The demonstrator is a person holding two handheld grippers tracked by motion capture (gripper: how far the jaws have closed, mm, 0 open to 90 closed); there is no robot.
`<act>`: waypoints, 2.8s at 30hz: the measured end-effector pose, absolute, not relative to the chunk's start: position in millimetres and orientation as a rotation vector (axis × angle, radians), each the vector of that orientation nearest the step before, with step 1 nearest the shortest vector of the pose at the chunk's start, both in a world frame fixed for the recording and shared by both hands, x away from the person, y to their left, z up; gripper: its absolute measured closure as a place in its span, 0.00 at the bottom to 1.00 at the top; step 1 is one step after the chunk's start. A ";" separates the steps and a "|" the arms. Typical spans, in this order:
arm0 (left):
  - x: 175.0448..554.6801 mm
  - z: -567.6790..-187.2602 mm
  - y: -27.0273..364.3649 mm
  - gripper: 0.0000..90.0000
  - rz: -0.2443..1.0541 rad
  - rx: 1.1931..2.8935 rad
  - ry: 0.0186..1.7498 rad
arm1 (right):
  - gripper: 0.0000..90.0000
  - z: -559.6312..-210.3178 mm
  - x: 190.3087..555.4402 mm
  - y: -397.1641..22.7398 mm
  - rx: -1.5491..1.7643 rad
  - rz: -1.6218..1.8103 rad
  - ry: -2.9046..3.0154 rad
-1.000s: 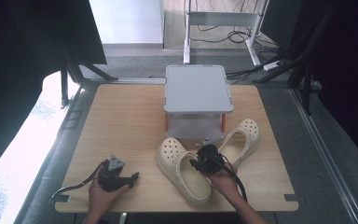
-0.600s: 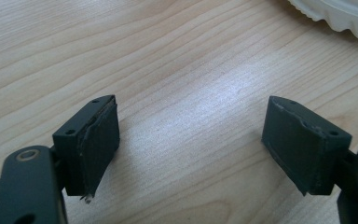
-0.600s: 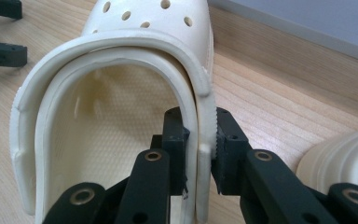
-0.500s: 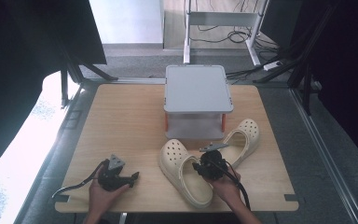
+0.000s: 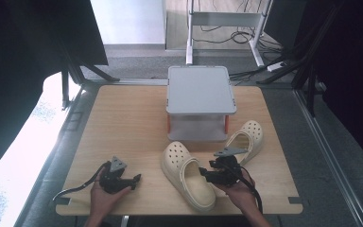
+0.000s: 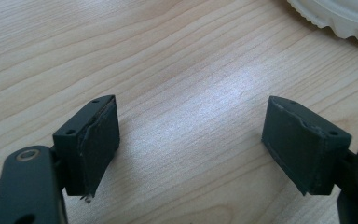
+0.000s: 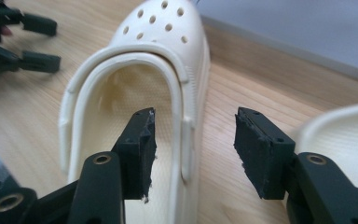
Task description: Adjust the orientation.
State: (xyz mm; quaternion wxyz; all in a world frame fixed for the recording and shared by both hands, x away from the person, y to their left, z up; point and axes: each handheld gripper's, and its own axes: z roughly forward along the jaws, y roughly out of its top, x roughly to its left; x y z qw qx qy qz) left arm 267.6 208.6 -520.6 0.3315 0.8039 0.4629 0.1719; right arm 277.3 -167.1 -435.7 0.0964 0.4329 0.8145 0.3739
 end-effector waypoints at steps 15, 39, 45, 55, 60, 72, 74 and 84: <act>269.5 -520.6 208.3 0.21 0.447 2.103 1.208 | 0.59 -430.4 285.8 -237.6 1.465 0.962 2.239; 269.4 -520.6 208.2 0.21 0.448 2.102 1.210 | 0.99 -446.9 303.1 -197.4 1.416 1.004 2.299; 269.4 -520.6 208.2 0.21 0.448 2.102 1.209 | 1.00 -462.8 314.3 -173.5 1.412 0.949 2.315; 269.3 -520.6 208.2 0.21 0.447 2.101 1.209 | 1.00 -481.9 313.0 -167.5 1.428 0.899 2.275; 269.2 -520.6 208.1 0.21 0.446 2.101 1.210 | 1.00 -483.6 301.9 -174.7 1.444 0.932 2.261; 270.2 -520.7 208.2 0.21 0.446 2.100 1.207 | 1.00 -481.6 280.1 -201.0 1.474 0.916 2.253; 270.4 -520.7 208.2 0.21 0.446 2.100 1.207 | 1.00 -481.2 276.1 -207.8 1.483 0.916 2.250; 272.8 -520.7 208.1 0.21 0.445 2.098 1.208 | 1.00 -478.1 256.2 -246.6 1.545 0.864 2.202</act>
